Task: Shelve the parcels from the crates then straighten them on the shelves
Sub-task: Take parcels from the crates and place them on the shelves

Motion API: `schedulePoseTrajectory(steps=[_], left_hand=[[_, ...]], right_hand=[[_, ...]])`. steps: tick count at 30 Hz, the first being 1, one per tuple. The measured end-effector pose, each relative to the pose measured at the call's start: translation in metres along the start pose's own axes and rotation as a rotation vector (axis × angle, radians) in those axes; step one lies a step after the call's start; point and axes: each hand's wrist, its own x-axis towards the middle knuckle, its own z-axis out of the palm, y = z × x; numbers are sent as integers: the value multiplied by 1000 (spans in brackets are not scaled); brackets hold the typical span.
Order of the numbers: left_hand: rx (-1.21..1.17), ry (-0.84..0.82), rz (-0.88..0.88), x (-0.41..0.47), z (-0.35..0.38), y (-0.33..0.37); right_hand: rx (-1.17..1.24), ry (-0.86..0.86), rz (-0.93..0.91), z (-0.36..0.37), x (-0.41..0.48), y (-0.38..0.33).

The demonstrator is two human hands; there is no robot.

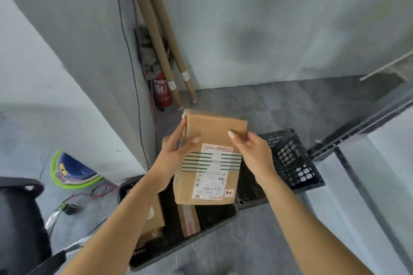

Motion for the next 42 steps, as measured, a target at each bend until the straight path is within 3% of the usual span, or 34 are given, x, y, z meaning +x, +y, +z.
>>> schedulePoseTrajectory(steps=[6,14,19,32,34,36,39,42], left_hand=[[10,-171,188,-62,41,104],[-40,27,150,-157,127,193],[-33,-25,225,-194,169,249],[63,-526,355,-243,293,340],[174,-502,482,-250,314,345],[312,-497,764,-260,332,352],[662,-661,1148,-275,356,361],[985,-913,1258,-301,386,359]], right_hand=[[107,153,-117,-94,-55,-74],[188,218,-213,-222,-158,-113],[271,247,-268,-290,-208,-143],[413,409,-160,-428,-331,-163],[363,471,-137,-446,-352,-157],[221,484,-78,-461,-375,-153],[-63,412,71,-473,-407,-145],[-267,348,211,-473,-433,-138]])
